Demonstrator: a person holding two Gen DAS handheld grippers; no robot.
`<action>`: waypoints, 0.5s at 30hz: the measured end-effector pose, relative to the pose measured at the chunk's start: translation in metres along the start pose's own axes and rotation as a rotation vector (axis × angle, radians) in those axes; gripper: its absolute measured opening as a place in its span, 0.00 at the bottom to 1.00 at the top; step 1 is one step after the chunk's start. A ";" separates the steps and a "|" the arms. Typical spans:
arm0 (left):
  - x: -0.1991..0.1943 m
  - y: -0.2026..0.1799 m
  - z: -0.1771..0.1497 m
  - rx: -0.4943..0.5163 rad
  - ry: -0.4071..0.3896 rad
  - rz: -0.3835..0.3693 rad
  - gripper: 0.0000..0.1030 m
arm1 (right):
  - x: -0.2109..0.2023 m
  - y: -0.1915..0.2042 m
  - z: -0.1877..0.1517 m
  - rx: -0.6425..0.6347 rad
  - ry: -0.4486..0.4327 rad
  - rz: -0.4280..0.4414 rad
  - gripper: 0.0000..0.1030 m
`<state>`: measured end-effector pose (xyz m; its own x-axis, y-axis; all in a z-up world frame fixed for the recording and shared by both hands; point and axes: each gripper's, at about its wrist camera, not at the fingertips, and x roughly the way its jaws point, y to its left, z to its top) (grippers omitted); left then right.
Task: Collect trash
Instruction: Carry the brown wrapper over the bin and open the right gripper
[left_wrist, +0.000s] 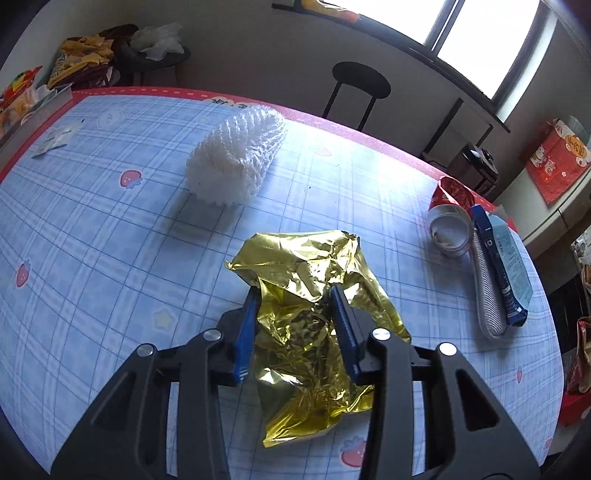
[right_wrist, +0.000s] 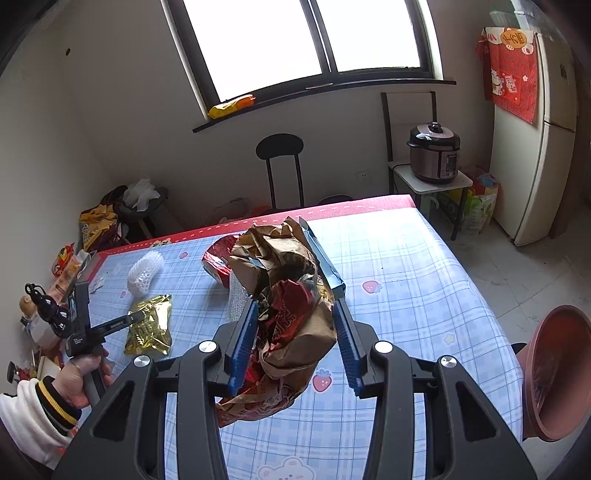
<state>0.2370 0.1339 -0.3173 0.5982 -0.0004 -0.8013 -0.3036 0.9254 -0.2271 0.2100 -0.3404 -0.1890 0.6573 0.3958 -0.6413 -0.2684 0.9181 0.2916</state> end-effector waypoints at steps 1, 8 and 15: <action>-0.009 -0.002 -0.001 0.010 -0.009 -0.005 0.39 | -0.003 -0.002 -0.001 0.005 -0.005 0.004 0.40; -0.091 -0.021 -0.015 0.058 -0.096 -0.034 0.39 | -0.027 -0.019 -0.001 0.051 -0.054 0.035 0.40; -0.161 -0.062 -0.032 0.099 -0.179 -0.045 0.39 | -0.074 -0.057 0.003 0.086 -0.136 0.009 0.40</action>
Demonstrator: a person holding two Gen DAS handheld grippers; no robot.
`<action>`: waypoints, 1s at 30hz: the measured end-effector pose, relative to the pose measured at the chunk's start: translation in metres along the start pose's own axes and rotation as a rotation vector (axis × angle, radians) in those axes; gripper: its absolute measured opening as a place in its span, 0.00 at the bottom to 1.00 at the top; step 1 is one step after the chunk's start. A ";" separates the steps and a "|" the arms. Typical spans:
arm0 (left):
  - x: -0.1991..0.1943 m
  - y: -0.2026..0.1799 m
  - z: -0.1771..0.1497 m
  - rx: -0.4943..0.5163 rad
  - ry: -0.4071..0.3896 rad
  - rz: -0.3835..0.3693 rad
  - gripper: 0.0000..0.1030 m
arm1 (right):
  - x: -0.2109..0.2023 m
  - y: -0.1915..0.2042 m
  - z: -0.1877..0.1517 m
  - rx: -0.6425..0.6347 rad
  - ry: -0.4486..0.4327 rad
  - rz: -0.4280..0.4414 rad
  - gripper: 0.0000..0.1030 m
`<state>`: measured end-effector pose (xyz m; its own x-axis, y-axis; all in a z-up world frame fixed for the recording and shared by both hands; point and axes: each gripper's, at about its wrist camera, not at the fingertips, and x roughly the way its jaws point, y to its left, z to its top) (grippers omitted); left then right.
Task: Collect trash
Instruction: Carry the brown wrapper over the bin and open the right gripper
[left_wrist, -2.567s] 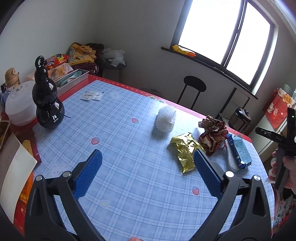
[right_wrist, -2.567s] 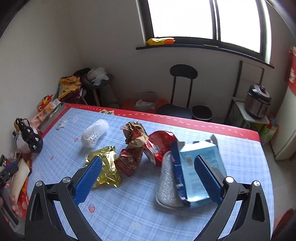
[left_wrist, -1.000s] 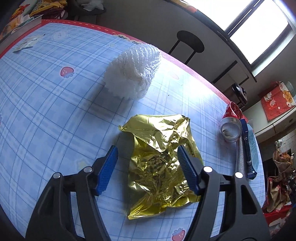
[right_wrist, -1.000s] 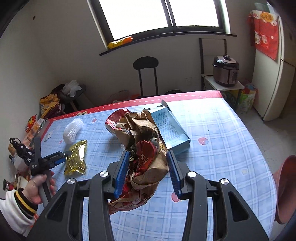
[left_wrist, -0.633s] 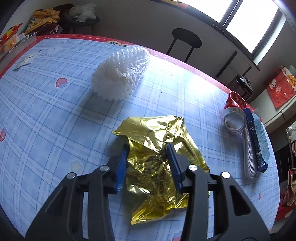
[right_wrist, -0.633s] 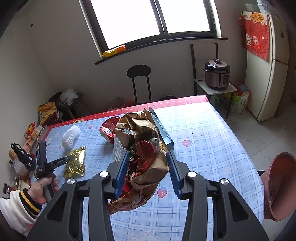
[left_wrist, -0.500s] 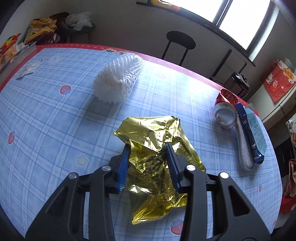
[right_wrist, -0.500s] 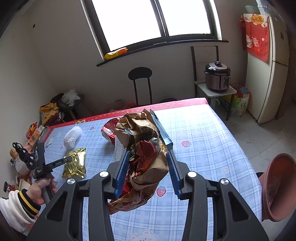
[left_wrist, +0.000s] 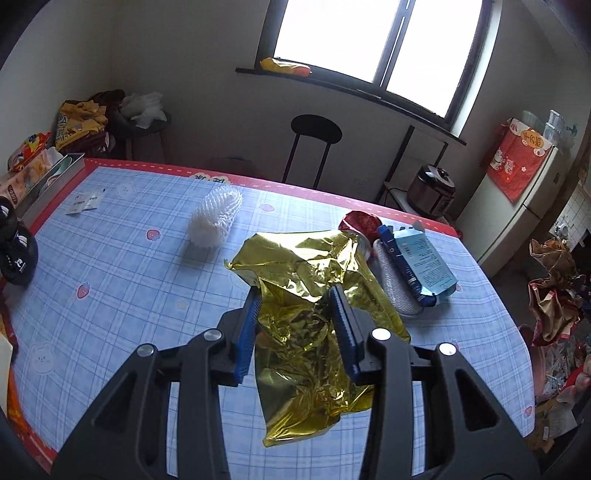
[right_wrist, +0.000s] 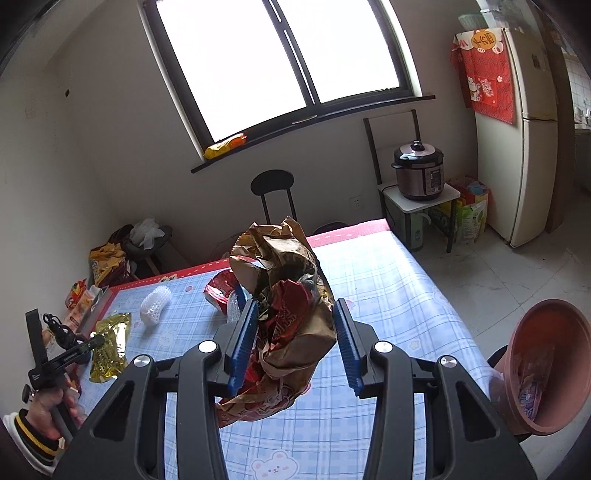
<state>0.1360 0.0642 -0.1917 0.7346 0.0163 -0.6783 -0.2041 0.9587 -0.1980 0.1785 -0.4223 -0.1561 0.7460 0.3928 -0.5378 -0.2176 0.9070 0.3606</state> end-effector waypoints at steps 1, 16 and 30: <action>-0.006 -0.009 -0.001 0.010 -0.009 -0.002 0.39 | -0.008 -0.010 0.002 0.007 -0.011 -0.012 0.40; -0.044 -0.181 0.001 0.138 -0.069 -0.184 0.40 | -0.128 -0.216 0.007 0.168 -0.117 -0.357 0.40; -0.055 -0.271 -0.017 0.222 -0.063 -0.216 0.40 | -0.124 -0.304 0.023 0.223 -0.102 -0.392 0.43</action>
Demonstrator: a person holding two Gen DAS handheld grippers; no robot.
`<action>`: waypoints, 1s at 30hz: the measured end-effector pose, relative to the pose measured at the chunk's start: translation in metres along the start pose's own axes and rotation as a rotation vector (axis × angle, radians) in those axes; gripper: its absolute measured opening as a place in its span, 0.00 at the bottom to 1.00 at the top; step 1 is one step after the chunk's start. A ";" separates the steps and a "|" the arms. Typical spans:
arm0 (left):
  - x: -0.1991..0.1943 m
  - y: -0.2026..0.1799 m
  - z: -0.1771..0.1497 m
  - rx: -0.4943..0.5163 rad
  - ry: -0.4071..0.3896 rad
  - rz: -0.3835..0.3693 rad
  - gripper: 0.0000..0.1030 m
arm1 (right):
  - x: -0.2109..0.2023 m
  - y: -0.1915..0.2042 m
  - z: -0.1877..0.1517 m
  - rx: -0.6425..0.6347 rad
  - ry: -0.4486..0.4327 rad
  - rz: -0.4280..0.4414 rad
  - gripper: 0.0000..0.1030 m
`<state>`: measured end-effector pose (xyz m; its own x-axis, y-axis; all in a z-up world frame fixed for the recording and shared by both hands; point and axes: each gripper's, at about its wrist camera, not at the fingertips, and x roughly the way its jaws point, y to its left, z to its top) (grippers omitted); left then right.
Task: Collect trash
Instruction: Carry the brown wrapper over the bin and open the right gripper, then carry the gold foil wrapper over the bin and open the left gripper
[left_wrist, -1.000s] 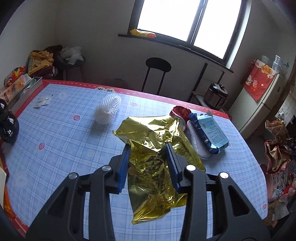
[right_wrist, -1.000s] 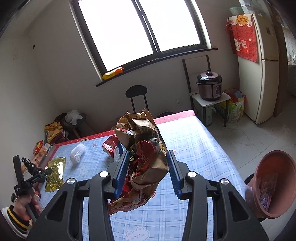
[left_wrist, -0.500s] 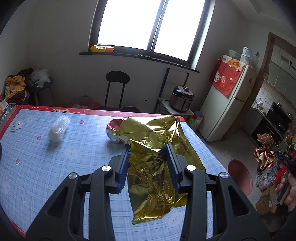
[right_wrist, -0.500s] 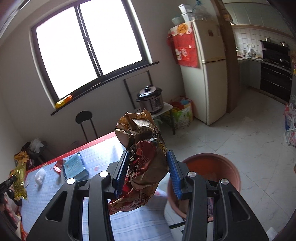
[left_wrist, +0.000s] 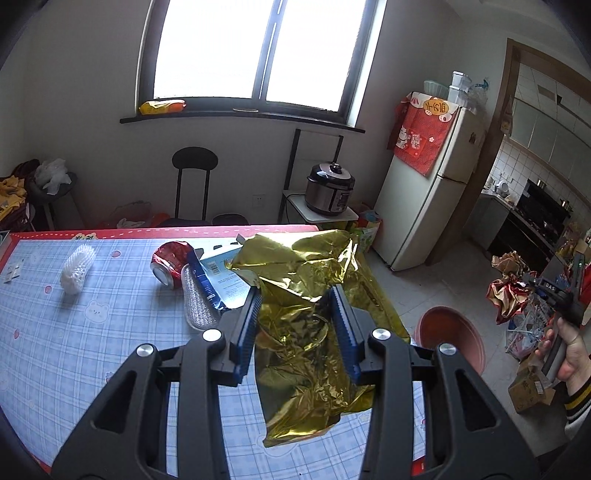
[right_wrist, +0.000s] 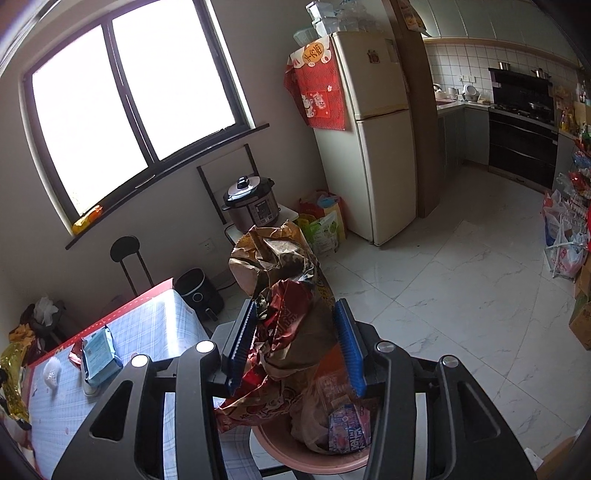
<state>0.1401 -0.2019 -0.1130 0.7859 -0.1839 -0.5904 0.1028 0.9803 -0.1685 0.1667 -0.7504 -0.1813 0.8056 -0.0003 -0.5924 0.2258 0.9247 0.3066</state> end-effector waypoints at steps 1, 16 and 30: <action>-0.002 -0.006 0.000 0.006 -0.002 0.001 0.40 | 0.003 -0.001 0.002 -0.001 0.002 0.001 0.45; 0.036 -0.091 0.011 0.141 0.033 -0.124 0.40 | -0.061 -0.016 0.024 -0.070 -0.143 -0.078 0.95; 0.119 -0.256 0.009 0.309 0.085 -0.417 0.40 | -0.118 -0.075 0.010 -0.012 -0.136 -0.224 0.95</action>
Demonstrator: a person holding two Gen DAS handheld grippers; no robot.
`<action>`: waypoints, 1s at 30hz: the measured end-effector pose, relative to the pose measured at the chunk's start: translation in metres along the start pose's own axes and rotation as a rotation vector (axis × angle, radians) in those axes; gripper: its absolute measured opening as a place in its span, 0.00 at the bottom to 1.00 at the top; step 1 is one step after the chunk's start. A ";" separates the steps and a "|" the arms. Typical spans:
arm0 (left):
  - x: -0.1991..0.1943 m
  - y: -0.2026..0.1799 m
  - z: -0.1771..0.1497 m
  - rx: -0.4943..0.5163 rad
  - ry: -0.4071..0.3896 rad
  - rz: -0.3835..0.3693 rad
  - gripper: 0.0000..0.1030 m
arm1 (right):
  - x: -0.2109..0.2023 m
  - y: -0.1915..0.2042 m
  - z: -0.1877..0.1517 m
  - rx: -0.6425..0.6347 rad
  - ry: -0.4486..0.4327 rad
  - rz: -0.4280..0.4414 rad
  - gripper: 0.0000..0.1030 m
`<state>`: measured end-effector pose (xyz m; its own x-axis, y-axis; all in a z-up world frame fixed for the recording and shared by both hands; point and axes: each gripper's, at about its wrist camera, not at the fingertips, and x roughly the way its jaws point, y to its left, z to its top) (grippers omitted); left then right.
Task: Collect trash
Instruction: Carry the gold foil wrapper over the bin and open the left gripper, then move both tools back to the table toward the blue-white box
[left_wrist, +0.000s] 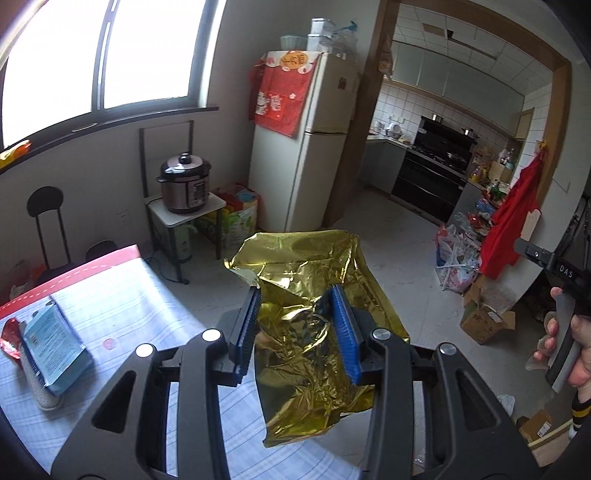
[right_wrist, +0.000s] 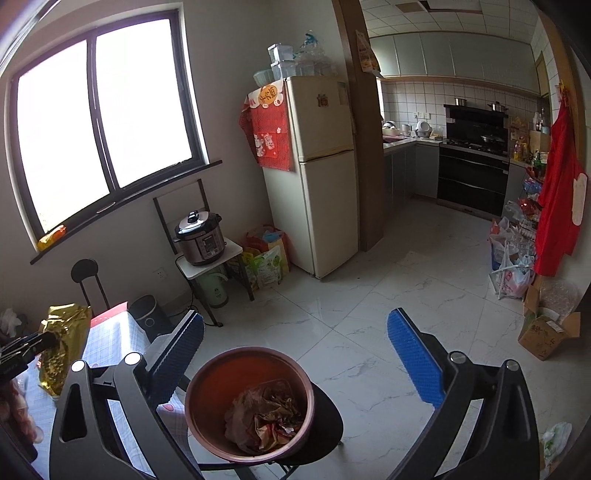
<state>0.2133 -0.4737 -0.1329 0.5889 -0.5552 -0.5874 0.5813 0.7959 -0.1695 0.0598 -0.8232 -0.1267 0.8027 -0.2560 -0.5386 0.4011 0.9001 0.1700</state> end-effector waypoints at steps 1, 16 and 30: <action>0.009 -0.010 0.003 0.016 0.002 -0.013 0.40 | -0.001 -0.004 -0.001 0.004 0.002 -0.007 0.95; 0.048 -0.047 0.039 0.049 -0.054 -0.031 0.93 | -0.006 -0.025 -0.013 0.048 0.011 -0.013 0.95; -0.085 0.073 -0.018 -0.109 -0.104 0.313 0.95 | 0.023 0.049 -0.011 -0.032 0.042 0.160 0.95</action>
<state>0.1952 -0.3644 -0.1091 0.7867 -0.2970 -0.5412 0.3031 0.9495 -0.0805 0.0927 -0.7815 -0.1393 0.8359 -0.0942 -0.5408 0.2550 0.9390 0.2307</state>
